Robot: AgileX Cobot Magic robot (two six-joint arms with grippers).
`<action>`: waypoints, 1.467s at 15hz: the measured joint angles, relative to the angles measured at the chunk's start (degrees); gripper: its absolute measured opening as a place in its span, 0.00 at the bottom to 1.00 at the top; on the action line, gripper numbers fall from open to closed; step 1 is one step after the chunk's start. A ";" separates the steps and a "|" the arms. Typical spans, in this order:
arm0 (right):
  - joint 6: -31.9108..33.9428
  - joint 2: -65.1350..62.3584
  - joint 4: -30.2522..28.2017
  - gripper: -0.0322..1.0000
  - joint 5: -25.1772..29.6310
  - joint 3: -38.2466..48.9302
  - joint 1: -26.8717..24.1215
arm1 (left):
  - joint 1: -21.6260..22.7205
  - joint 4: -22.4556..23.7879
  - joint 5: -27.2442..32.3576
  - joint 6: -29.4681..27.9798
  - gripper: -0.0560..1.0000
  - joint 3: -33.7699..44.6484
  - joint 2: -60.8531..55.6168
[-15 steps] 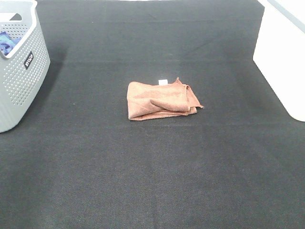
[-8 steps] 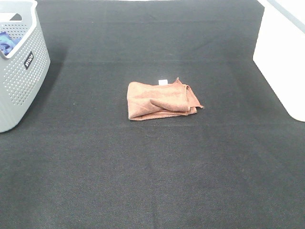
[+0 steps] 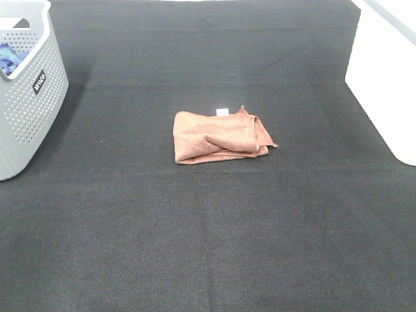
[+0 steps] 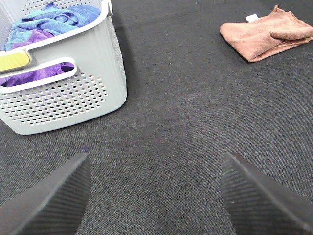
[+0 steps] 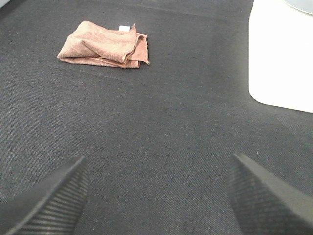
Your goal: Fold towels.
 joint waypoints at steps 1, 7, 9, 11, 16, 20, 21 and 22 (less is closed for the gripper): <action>0.00 0.00 0.06 0.75 0.00 0.00 0.00 | 0.00 0.00 0.00 0.00 0.72 0.00 0.00; 1.26 0.00 -1.95 0.75 -0.11 0.00 0.00 | 0.00 0.00 0.00 0.00 0.72 0.00 -0.06; 3.32 0.00 -3.27 0.75 -0.23 0.00 0.06 | 0.00 0.00 0.00 0.00 0.72 0.00 -0.06; 8.71 0.00 -6.25 0.75 -0.46 0.00 1.60 | 0.00 0.00 0.00 0.00 0.72 0.00 -0.06; 12.61 0.00 -8.31 0.75 -0.57 0.29 2.64 | 0.00 0.06 0.00 0.06 0.72 0.00 -0.06; 12.20 0.00 -8.88 0.75 -0.57 0.29 2.64 | 0.00 0.06 0.00 0.06 0.72 0.00 -0.06; 12.20 0.00 -8.88 0.75 -0.57 0.29 2.64 | 0.00 0.06 0.00 0.06 0.72 0.00 -0.06; 12.20 0.00 -8.88 0.75 -0.57 0.29 2.64 | 0.00 0.06 0.00 0.06 0.72 0.00 -0.06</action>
